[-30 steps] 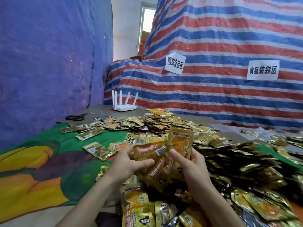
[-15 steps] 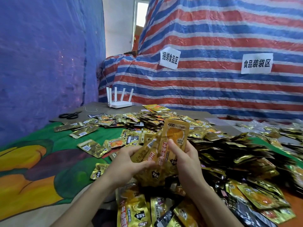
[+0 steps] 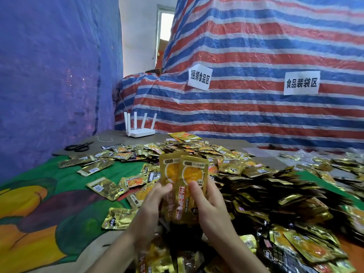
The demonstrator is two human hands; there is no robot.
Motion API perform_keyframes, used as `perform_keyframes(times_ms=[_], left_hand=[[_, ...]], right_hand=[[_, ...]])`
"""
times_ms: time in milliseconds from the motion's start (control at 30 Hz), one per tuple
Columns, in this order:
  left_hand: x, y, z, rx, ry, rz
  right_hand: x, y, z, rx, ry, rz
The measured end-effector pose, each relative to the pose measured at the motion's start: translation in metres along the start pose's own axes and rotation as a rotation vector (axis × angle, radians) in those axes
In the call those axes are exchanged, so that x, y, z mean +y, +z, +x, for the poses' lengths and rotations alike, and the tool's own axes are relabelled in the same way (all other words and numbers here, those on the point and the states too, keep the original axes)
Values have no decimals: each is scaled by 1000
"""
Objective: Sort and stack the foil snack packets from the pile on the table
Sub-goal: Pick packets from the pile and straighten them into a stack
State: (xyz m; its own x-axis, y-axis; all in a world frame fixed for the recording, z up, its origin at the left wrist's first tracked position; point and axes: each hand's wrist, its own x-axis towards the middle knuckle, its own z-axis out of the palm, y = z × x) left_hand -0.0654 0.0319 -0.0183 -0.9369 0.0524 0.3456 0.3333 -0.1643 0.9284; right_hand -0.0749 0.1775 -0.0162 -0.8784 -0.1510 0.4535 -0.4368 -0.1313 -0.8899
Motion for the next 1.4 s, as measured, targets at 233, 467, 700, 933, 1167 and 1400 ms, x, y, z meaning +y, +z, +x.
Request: perform_keyframes(times_ms=[233, 467, 700, 933, 1167, 1400], left_hand=[[-12, -7, -6, -25, -32, 39], [-11, 3, -10, -73, 81, 85], [-12, 16, -17, 42, 200, 119], [-19, 24, -24, -125, 224, 243], [-22, 22, -22, -191, 250, 306], [-31, 24, -18, -229, 260, 312]], right_hand=[[6, 11, -8, -216, -26, -158], [-3, 5, -7, -209, 20, -44], [-21, 5, -8, -209, 51, -113], [-50, -65, -34, 17, -9, -560], [-99, -227, -70, 252, 379, -1359], [-85, -294, -92, 171, 707, -1680]])
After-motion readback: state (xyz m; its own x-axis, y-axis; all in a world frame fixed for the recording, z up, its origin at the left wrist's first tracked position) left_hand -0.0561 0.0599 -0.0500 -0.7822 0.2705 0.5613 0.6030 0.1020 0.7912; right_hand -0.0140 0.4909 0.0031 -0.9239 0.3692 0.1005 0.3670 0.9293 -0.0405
